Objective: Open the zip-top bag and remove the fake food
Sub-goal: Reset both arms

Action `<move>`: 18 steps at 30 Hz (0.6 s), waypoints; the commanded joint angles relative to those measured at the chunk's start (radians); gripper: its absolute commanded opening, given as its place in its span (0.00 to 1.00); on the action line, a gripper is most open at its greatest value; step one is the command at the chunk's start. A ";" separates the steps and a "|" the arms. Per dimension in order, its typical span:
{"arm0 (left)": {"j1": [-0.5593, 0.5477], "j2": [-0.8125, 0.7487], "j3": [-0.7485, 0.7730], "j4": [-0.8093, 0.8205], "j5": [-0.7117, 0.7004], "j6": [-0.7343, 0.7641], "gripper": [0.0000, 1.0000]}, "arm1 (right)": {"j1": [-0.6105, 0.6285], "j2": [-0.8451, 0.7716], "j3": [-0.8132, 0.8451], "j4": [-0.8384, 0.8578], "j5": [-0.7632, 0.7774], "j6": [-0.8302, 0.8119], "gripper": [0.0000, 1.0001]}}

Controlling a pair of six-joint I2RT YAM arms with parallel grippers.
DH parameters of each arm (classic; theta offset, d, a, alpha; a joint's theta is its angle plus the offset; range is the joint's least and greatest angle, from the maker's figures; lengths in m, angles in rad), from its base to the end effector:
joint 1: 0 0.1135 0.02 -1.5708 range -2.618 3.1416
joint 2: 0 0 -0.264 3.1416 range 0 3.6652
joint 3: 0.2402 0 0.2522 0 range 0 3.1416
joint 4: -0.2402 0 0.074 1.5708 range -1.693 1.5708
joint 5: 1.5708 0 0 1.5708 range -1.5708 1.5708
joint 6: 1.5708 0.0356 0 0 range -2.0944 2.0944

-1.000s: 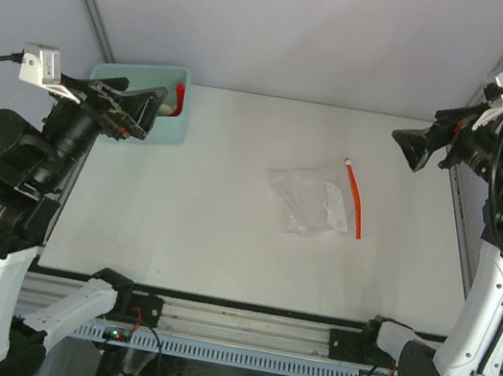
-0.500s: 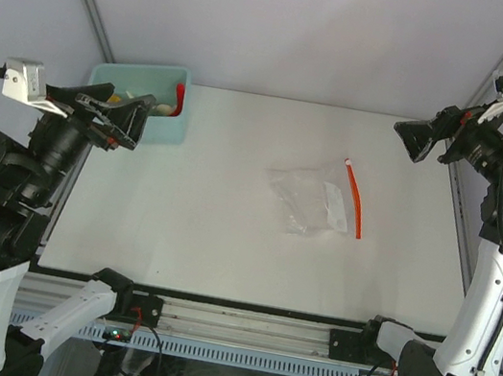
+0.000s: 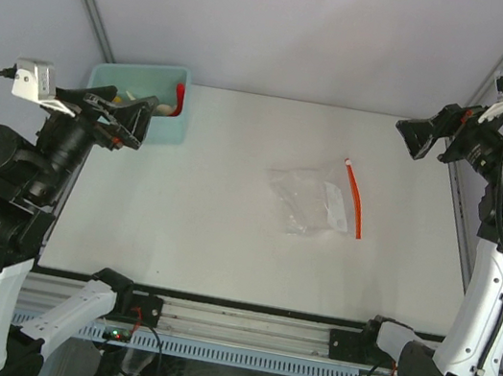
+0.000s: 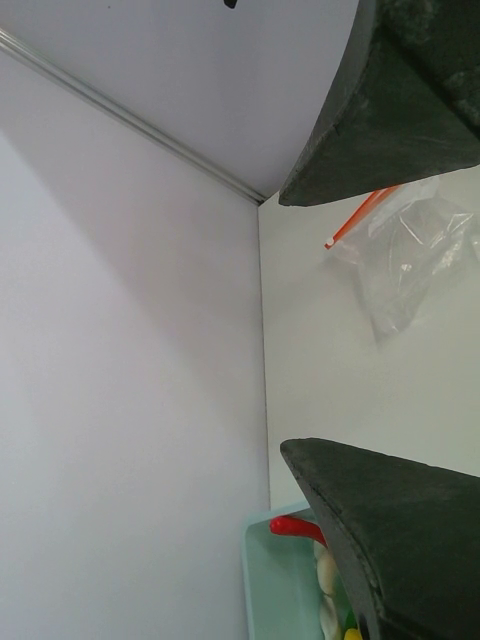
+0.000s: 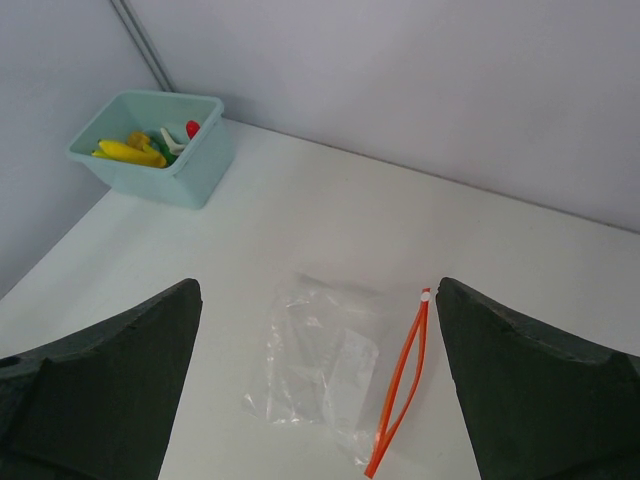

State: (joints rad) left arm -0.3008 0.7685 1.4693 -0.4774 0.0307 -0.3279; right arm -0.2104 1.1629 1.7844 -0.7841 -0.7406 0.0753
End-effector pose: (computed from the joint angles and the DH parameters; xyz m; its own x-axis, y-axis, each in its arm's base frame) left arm 0.0814 -0.0264 0.5251 0.0957 -0.3667 -0.9254 0.3756 0.8743 -0.3076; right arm 0.1795 -0.0138 0.5310 -0.1953 0.0985 -0.9758 -0.4837 0.8559 0.1832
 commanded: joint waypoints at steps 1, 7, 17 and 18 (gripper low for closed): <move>-0.003 -0.003 -0.014 0.027 -0.001 0.020 1.00 | -0.006 -0.023 0.000 0.046 0.017 0.026 1.00; -0.002 -0.011 -0.022 0.027 0.001 0.018 1.00 | -0.006 -0.026 -0.009 0.052 0.017 0.027 1.00; -0.003 -0.011 -0.024 0.029 0.009 0.018 1.00 | -0.007 -0.031 -0.016 0.056 0.008 0.017 1.00; -0.003 -0.011 -0.024 0.028 0.008 0.018 1.00 | -0.006 -0.032 -0.016 0.055 0.008 0.017 1.00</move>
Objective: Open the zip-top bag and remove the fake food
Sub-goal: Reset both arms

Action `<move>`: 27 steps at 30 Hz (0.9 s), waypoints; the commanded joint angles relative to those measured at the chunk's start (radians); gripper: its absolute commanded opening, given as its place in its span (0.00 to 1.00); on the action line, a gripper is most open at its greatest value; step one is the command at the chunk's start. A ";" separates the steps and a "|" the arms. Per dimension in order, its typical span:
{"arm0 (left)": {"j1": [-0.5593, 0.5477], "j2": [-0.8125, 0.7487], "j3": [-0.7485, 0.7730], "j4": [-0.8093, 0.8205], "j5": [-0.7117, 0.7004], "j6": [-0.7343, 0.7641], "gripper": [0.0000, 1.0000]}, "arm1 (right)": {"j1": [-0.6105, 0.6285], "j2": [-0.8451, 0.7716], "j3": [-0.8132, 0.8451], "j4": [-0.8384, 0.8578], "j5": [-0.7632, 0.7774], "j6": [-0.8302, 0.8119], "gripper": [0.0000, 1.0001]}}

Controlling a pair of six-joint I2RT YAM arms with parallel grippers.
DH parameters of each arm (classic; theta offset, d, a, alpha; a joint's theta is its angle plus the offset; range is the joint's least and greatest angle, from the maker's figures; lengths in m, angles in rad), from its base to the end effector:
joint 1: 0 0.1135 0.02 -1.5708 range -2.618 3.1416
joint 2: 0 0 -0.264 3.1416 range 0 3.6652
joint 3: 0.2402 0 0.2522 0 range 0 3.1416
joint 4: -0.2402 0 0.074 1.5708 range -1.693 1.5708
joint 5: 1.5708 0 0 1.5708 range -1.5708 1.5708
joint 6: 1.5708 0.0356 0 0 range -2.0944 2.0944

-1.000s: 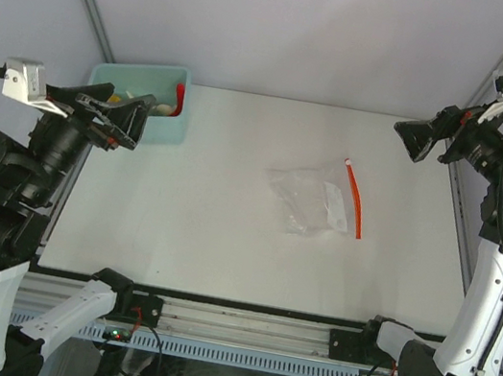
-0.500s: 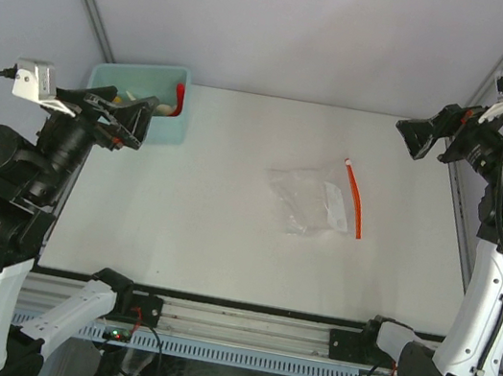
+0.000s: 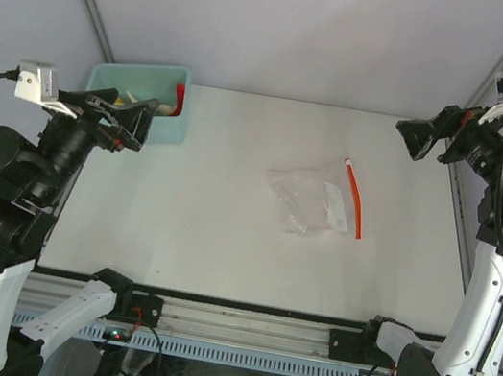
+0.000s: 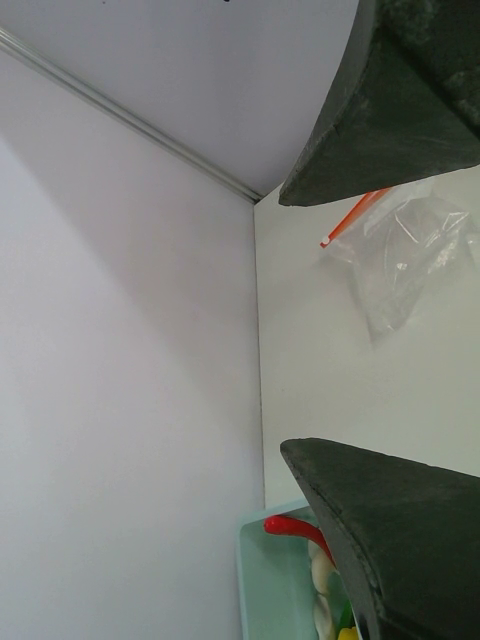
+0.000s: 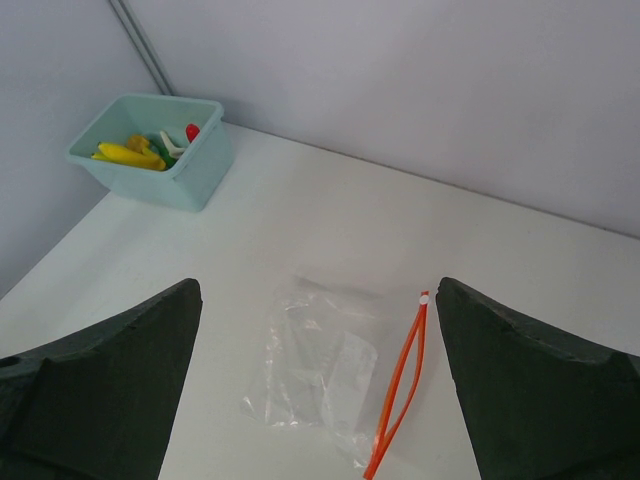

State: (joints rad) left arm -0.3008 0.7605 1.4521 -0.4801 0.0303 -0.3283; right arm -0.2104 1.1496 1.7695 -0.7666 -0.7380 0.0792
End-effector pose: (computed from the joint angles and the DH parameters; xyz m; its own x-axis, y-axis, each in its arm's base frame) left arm 0.0821 -0.0266 0.5209 0.0852 -0.3639 -0.9276 0.3718 0.8753 -0.3092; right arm 0.1770 -0.0133 0.5309 -0.1818 0.0987 -0.9784 -0.4835 0.8574 0.1763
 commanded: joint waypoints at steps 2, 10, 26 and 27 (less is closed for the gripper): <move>-0.002 -0.003 -0.008 0.031 0.009 0.018 1.00 | -0.006 -0.019 -0.002 0.039 0.007 0.011 1.00; -0.003 -0.005 -0.012 0.030 0.013 0.019 1.00 | -0.006 -0.019 -0.002 0.040 -0.006 0.005 1.00; -0.003 0.002 -0.010 0.031 0.020 0.021 1.00 | -0.006 -0.019 -0.004 0.041 -0.003 0.003 1.00; -0.003 0.002 -0.009 0.031 0.022 0.021 1.00 | -0.006 -0.019 -0.003 0.041 -0.003 0.004 1.00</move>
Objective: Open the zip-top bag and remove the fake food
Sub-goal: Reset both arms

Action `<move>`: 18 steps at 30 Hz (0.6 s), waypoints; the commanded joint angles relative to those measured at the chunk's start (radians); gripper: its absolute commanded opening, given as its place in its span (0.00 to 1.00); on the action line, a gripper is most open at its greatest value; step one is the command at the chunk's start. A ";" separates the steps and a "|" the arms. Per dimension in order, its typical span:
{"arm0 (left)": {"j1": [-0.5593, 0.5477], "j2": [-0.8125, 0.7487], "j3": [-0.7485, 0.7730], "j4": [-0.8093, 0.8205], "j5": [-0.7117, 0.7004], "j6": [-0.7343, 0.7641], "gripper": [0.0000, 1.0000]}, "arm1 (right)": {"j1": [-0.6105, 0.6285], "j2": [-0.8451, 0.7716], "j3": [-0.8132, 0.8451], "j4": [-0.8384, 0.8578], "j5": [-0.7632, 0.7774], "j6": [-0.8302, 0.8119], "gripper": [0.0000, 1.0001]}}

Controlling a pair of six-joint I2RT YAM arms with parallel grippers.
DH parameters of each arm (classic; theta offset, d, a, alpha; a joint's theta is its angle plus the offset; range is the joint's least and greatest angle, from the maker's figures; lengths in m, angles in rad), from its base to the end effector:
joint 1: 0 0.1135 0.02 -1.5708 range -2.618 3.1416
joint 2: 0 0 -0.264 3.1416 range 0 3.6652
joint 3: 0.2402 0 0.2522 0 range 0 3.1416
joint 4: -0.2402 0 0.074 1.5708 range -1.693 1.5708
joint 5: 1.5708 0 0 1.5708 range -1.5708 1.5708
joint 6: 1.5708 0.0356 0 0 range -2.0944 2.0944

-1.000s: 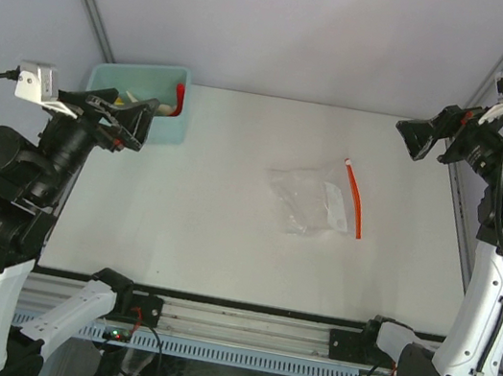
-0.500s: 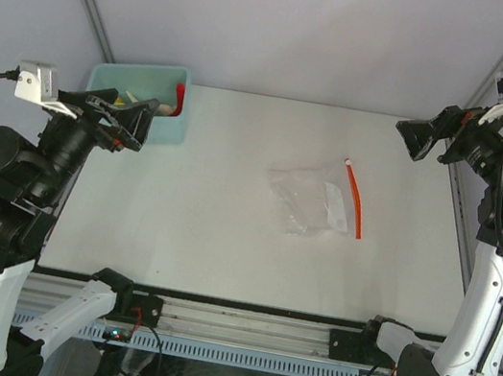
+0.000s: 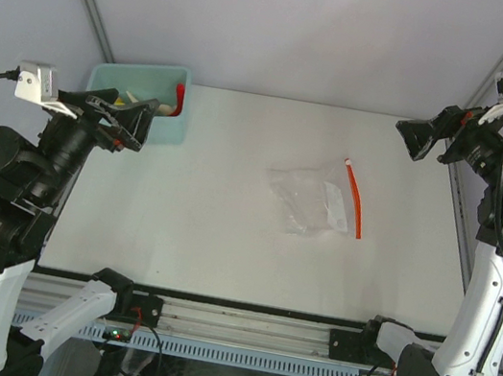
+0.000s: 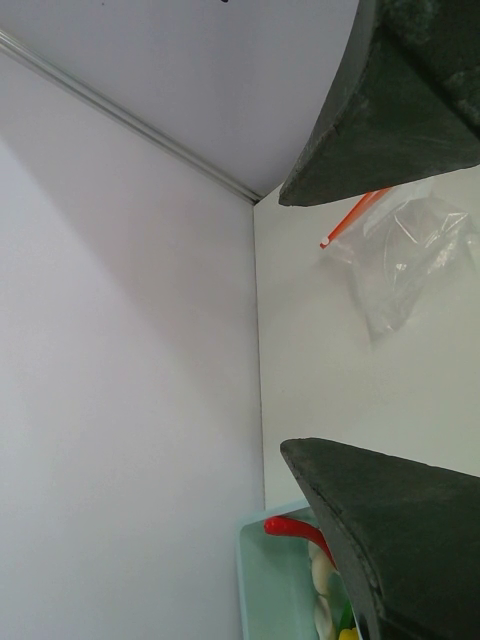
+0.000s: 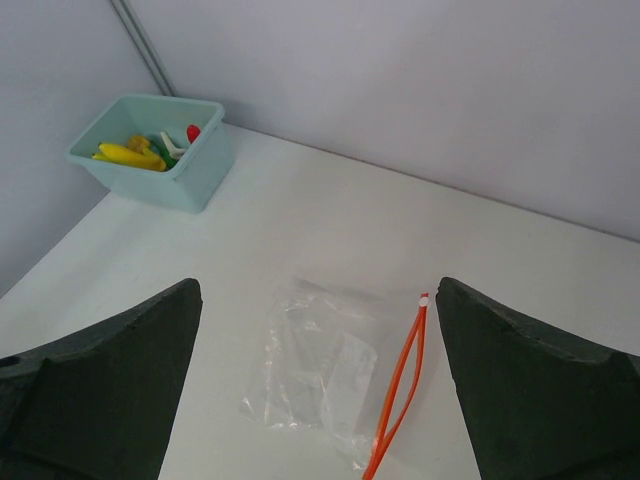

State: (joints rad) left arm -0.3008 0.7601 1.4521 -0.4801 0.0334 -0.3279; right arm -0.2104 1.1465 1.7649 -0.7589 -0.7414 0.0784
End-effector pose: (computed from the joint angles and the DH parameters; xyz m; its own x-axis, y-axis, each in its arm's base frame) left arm 0.0819 -0.0267 0.5209 0.0848 -0.3633 -0.9278 0.3746 0.8745 -0.3082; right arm 0.1765 -0.0131 0.5309 -0.1757 0.0966 -0.9797 -0.4876 0.8560 0.1718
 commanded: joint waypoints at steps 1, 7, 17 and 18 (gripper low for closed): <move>-0.002 0.002 -0.009 0.031 0.018 0.021 1.00 | -0.006 -0.015 0.002 0.034 0.000 0.005 1.00; -0.003 0.006 -0.004 0.031 0.021 0.021 1.00 | -0.006 -0.013 0.004 0.035 0.000 0.006 1.00; -0.002 0.014 -0.001 0.034 0.026 0.023 1.00 | -0.006 -0.011 0.005 0.036 0.002 0.006 1.00; -0.002 0.014 -0.001 0.034 0.027 0.023 1.00 | -0.006 -0.011 0.005 0.035 0.003 0.006 1.00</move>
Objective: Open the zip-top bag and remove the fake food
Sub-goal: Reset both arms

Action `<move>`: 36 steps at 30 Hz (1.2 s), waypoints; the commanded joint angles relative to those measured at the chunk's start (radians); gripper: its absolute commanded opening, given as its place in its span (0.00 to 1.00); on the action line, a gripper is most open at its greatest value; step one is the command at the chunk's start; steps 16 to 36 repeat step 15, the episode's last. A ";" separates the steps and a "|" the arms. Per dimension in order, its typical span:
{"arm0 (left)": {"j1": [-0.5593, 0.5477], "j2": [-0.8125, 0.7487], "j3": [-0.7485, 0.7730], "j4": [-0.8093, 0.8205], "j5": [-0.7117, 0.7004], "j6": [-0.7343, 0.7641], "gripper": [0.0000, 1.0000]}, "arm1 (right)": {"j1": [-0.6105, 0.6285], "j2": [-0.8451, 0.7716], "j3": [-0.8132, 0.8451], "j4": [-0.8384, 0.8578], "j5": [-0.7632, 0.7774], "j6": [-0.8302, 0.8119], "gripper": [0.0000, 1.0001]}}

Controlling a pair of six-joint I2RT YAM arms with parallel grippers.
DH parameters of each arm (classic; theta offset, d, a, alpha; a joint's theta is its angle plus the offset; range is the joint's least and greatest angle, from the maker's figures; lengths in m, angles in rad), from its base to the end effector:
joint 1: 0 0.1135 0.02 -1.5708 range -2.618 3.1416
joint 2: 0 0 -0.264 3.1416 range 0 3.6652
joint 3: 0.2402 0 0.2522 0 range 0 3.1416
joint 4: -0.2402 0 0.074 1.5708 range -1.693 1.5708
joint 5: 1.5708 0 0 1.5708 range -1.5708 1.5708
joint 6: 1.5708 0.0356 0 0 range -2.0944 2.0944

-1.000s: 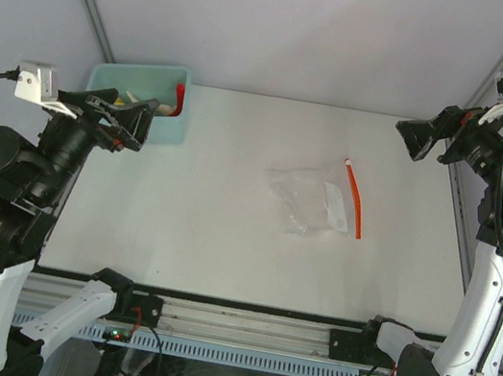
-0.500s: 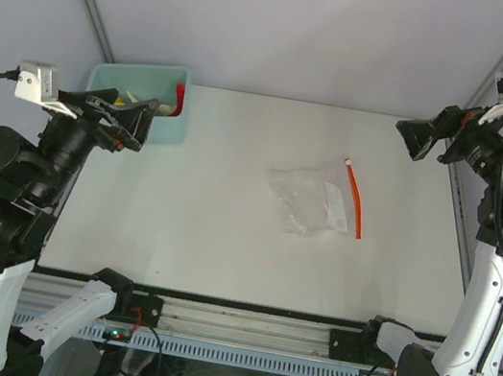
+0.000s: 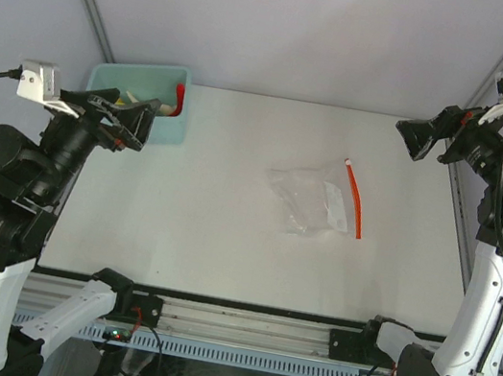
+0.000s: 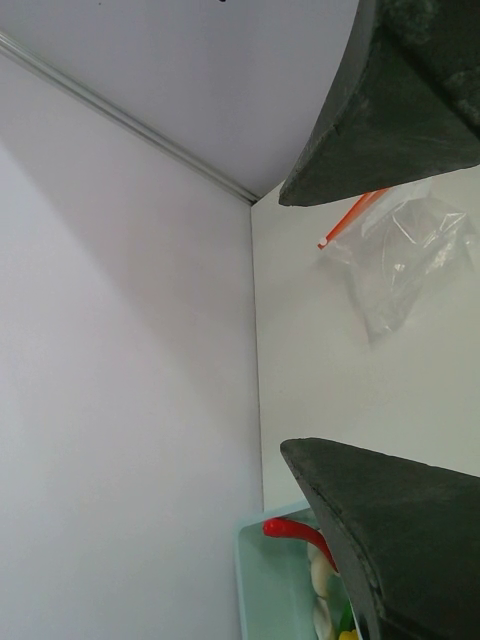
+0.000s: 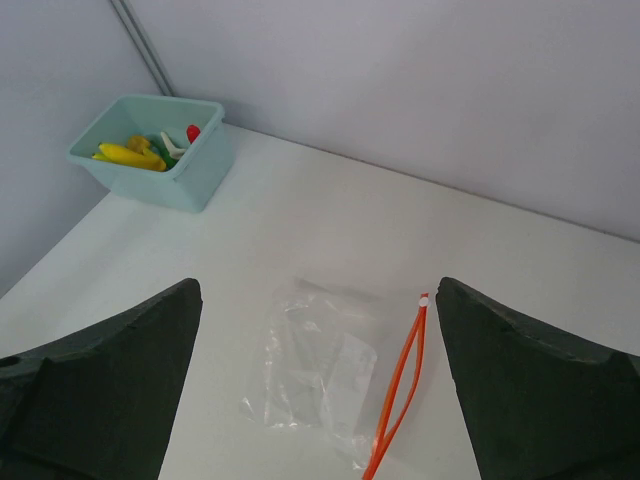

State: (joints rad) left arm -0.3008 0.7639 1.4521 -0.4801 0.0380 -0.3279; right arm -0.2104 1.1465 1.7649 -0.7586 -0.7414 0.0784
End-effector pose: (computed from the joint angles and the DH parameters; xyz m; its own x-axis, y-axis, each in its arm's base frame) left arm 0.0833 -0.0273 0.5207 0.0800 -0.3618 -0.9288 0.3775 0.8734 -0.3077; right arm 0.1766 -0.0131 0.5310 -0.1754 0.0965 -0.9798 -0.4877 0.8560 0.1716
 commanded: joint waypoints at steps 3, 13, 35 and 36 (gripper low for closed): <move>-0.002 0.012 -0.001 0.035 0.023 0.023 1.00 | -0.006 -0.011 0.005 0.035 0.003 0.004 1.00; -0.002 0.016 0.002 0.034 0.032 0.027 1.00 | -0.007 -0.014 -0.005 0.036 0.006 -0.003 1.00; -0.003 0.016 0.001 0.035 0.034 0.028 1.00 | -0.008 -0.017 -0.008 0.041 0.012 -0.004 1.00; -0.003 0.016 0.001 0.035 0.034 0.028 1.00 | -0.008 -0.017 -0.008 0.041 0.012 -0.004 1.00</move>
